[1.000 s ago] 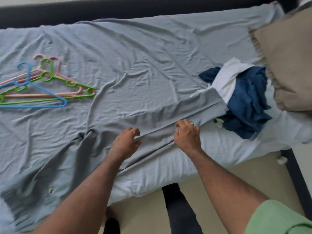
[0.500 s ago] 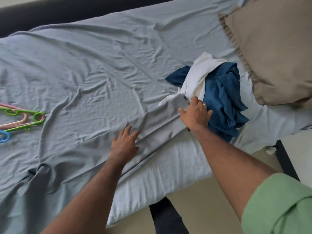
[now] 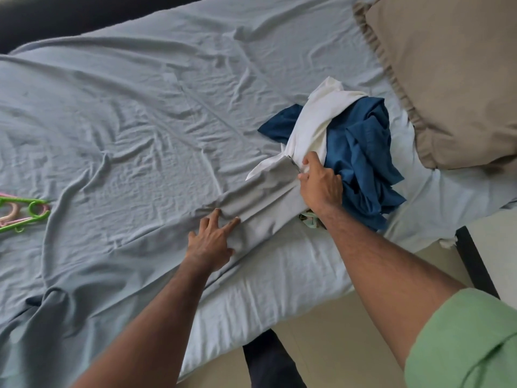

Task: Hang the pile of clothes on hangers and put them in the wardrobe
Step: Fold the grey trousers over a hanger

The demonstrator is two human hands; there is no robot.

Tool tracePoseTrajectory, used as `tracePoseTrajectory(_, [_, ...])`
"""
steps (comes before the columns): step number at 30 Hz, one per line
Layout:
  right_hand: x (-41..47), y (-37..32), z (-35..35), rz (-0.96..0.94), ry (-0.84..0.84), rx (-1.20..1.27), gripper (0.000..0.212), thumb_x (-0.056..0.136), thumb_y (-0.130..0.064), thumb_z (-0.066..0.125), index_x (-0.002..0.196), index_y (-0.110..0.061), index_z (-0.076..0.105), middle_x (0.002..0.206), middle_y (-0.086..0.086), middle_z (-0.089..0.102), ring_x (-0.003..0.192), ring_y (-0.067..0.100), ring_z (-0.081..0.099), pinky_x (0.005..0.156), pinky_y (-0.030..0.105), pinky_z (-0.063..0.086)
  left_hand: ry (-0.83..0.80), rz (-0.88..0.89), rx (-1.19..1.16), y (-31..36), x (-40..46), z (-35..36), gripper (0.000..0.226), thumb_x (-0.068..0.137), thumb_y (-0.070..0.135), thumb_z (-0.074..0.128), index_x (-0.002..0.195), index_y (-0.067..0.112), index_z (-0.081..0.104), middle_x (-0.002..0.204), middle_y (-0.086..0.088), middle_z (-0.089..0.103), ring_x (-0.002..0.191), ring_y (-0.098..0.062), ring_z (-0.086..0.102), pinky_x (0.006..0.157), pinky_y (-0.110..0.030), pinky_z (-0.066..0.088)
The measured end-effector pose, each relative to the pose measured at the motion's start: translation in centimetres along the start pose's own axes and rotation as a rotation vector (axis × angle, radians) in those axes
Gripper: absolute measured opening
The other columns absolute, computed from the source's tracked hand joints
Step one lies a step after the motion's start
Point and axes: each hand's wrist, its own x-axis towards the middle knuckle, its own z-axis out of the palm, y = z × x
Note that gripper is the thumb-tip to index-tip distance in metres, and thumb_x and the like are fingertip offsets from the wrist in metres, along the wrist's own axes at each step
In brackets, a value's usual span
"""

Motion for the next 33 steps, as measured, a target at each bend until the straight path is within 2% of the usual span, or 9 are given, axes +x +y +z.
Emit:
tracePoseTrajectory(4, [-0.3,0.6,0.4,-0.036,-0.036,0.007,0.033,0.087,-0.044,0.074,0.106,-0.024,0.056,0.108,0.001,0.063,0.106,0.025,0.06,0.099,0.05,0.04,-0.008,-0.006,0.007,0.6,0.3,0.0,0.086,0.091,0.045,0.067,0.155,0.052,0.011,0.165,-0.003,-0.006,0.15,-0.03,0.01,0.109,-0.058,0.035])
tracePoseTrajectory(9, [0.1,0.2,0.9,0.061,-0.08,0.0,0.054,0.078,-0.059,0.076,0.117,-0.025,0.06,0.125,0.0,0.056,0.118,0.024,0.055,0.106,0.052,0.036,-0.015,-0.009,0.014,0.6,0.5,-0.2,0.086,0.091,0.045,0.067,0.155,0.052,0.01,0.166,-0.004,-0.006,0.15,-0.03,0.01,0.109,-0.058,0.035])
tracePoseTrajectory(13, [0.1,-0.1,1.2,0.074,-0.103,0.013,0.054,0.078,-0.057,0.078,0.123,-0.033,0.06,0.131,0.002,0.051,0.122,0.024,0.049,0.103,0.051,0.033,-0.022,-0.012,0.015,0.7,0.5,-0.1,0.086,0.091,0.044,0.068,0.155,0.052,0.01,0.165,-0.004,-0.007,0.151,-0.031,0.009,0.11,-0.059,0.035])
tracePoseTrajectory(16, [0.2,-0.3,1.3,0.108,-0.092,0.047,0.036,0.088,-0.046,0.073,0.12,-0.032,0.065,0.131,0.002,0.051,0.122,0.024,0.048,0.103,0.051,0.031,-0.027,-0.018,0.011,1.0,0.5,-0.3,0.086,0.091,0.043,0.068,0.156,0.051,0.011,0.165,-0.005,-0.006,0.15,-0.031,0.01,0.11,-0.058,0.035])
tracePoseTrajectory(22, [0.7,-0.7,0.8,0.181,0.016,0.101,0.014,0.096,-0.035,0.067,0.106,-0.025,0.067,0.112,0.002,0.063,0.112,0.025,0.057,0.104,0.055,0.034,-0.012,0.004,0.014,1.2,0.7,-0.5,0.089,0.09,0.042,0.07,0.156,0.051,0.011,0.165,-0.004,-0.004,0.149,-0.03,0.013,0.11,-0.059,0.036])
tracePoseTrajectory(25, [0.5,-0.9,0.8,0.164,0.005,0.014,0.032,0.092,-0.043,0.07,0.112,-0.021,0.059,0.111,0.002,0.067,0.112,0.025,0.06,0.1,0.052,0.035,-0.019,0.003,0.014,1.2,0.8,-0.5,0.088,0.09,0.042,0.07,0.156,0.051,0.011,0.165,-0.003,-0.004,0.15,-0.03,0.013,0.11,-0.059,0.035])
tracePoseTrajectory(28, [0.5,-0.8,0.9,0.144,-0.092,-0.108,0.053,0.085,-0.051,0.075,0.122,-0.017,0.055,0.116,0.004,0.068,0.118,0.027,0.058,0.104,0.053,0.031,-0.021,0.007,0.015,1.1,0.8,-0.3,0.089,0.09,0.041,0.07,0.156,0.05,0.012,0.166,-0.003,-0.006,0.15,-0.03,0.012,0.111,-0.06,0.035])
tracePoseTrajectory(33, [0.7,-0.9,-0.2,0.183,-0.196,-0.103,0.045,0.085,-0.052,0.074,0.112,-0.018,0.063,0.113,0.004,0.068,0.112,0.029,0.06,0.099,0.049,0.033,-0.047,0.036,-0.033,0.5,0.6,-0.1,0.092,0.089,0.036,0.072,0.157,0.049,0.011,0.167,0.001,-0.013,0.152,-0.028,0.007,0.111,-0.057,0.038])
